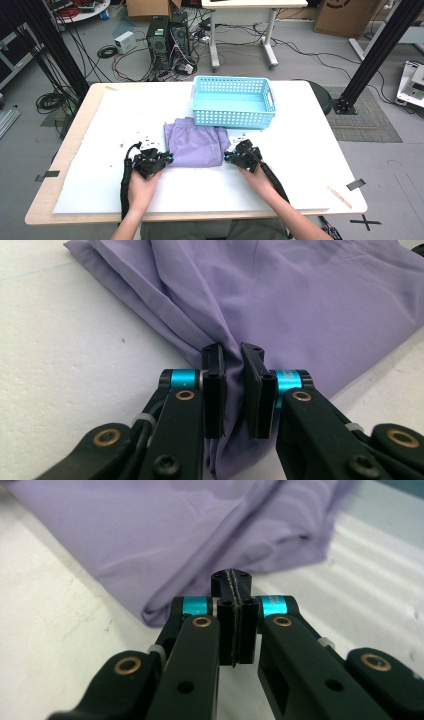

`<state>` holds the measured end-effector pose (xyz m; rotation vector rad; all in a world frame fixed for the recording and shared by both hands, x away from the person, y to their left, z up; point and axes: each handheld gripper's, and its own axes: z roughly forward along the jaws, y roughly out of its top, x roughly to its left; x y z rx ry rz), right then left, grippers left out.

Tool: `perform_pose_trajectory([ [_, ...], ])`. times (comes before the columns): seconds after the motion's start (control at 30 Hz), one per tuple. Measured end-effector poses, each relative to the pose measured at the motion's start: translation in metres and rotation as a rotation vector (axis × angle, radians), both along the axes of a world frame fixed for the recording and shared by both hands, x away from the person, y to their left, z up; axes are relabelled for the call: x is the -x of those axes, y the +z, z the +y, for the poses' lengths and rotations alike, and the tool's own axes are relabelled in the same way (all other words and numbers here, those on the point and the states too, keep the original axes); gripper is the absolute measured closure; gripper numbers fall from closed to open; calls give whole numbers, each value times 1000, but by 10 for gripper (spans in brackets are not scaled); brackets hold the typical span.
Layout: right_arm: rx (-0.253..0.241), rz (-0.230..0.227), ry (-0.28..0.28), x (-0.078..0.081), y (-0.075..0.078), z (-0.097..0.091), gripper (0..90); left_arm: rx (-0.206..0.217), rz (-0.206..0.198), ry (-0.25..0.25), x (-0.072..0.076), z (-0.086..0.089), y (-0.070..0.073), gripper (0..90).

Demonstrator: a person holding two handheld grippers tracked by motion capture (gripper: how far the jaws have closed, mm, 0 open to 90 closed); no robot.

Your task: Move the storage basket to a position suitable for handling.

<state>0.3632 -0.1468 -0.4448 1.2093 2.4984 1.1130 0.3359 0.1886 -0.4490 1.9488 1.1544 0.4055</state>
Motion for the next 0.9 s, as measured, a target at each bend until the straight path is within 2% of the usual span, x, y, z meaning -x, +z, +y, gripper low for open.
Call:
perform_pose_trajectory([
  [0.07,-74,-9,-25,1,3,-6,576,8,8,2,-1,2,0,770],
  [0.1,-120,-2,-30,2,5,-7,463,16,17,6,-1,3,0,755],
  [0.13,-151,11,-37,4,7,-6,388,19,16,9,-1,4,-1,742],
  [0.2,-150,20,-58,5,6,0,336,14,15,12,-2,5,0,728],
  [0.27,-121,38,-76,4,2,9,316,12,15,16,-2,6,0,719],
  [0.33,-94,53,-87,2,-3,17,344,16,17,17,-2,7,-1,719],
  [0.37,-82,30,-88,2,-3,19,482,19,18,19,-2,7,-1,719],
  [0.4,-87,38,-39,1,-3,24,608,15,17,17,-2,7,-1,720],
  [0.53,-1,-16,5,2,-2,38,821,23,21,10,-2,5,-1,758],
  [0.63,-23,22,23,-2,-1,33,867,23,16,0,-2,1,-1,778],
  [0.7,-6,8,21,0,0,29,872,40,24,-13,-2,-3,-2,785],
  [0.9,7,-11,1,8,3,0,874,34,33,-96,2,-32,-1,795],
])
